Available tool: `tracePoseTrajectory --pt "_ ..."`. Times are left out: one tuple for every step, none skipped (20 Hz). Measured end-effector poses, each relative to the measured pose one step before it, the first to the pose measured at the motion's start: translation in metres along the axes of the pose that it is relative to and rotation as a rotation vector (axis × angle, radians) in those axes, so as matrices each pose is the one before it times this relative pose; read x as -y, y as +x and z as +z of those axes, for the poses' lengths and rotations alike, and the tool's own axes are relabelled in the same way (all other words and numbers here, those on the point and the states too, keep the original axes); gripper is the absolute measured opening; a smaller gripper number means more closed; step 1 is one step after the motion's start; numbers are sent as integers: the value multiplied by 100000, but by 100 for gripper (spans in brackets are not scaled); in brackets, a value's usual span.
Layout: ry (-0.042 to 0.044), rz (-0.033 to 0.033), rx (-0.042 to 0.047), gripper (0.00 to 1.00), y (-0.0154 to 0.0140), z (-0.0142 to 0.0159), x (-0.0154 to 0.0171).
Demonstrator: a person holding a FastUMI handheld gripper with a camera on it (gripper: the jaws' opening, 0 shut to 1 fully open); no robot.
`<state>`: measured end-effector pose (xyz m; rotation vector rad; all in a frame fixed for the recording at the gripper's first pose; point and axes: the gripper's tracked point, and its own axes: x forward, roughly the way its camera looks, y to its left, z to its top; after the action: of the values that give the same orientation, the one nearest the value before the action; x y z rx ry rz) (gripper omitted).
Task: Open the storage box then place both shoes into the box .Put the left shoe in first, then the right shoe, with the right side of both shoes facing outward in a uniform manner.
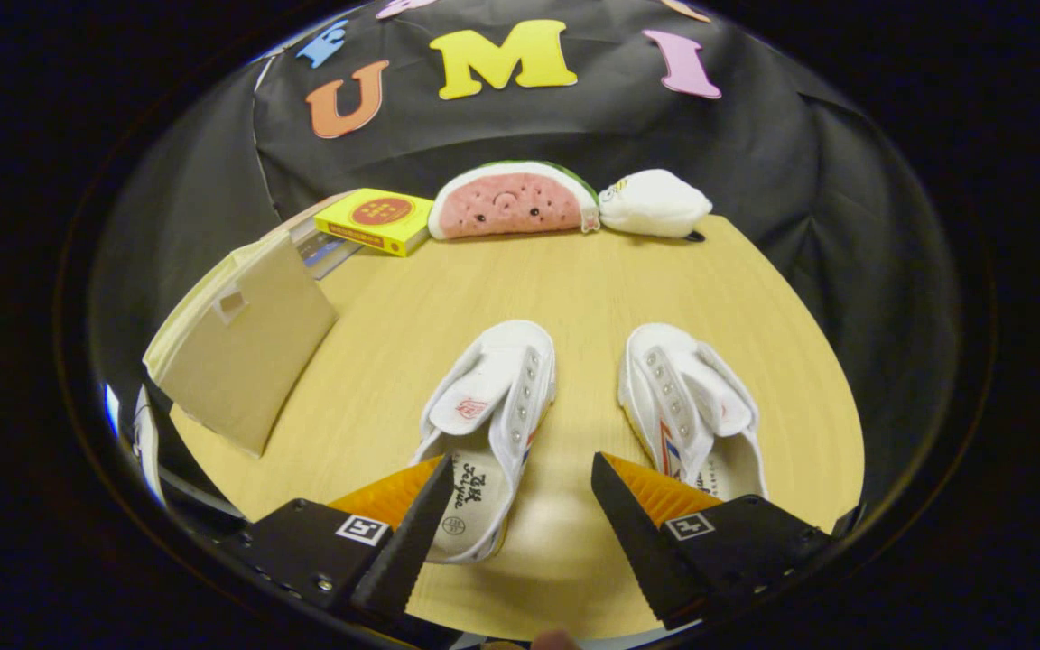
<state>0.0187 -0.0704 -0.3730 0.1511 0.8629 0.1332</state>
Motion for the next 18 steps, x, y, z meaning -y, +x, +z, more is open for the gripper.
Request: tracePoseTrajectory --pt "1955 246 -1041 95 852 36 -143" --pt "1941 -267 -737 95 864 11 46" --pt "2496 -360 -143 94 584 173 90" --pt "2096 237 464 89 629 325 -101" --pt "1449 -123 666 83 705 233 48" --pt "1171 -212 -291 79 136 -41 -78" --pt "1019 -569 -612 68 401 -93 66" --pt "1078 -485 -285 54 131 1 18" --pt "1002 407 -625 41 -2 -178 -198" --pt "1114 104 -983 32 -46 -133 -198" --pt "1086 -611 -814 16 -39 -37 1" --pt "1981 -1978 -314 17 161 122 191" --pt "2375 -377 -1778 1 -130 157 -125" --pt "2087 -289 -897 1 -158 -34 -157" --pt "3036 455 -414 1 -499 335 -203" --pt "3437 781 -1555 1 73 151 -344" --pt "3170 1069 -1008 0 -687 14 -465" --pt "2252 1073 -339 0 -408 -9 -638"
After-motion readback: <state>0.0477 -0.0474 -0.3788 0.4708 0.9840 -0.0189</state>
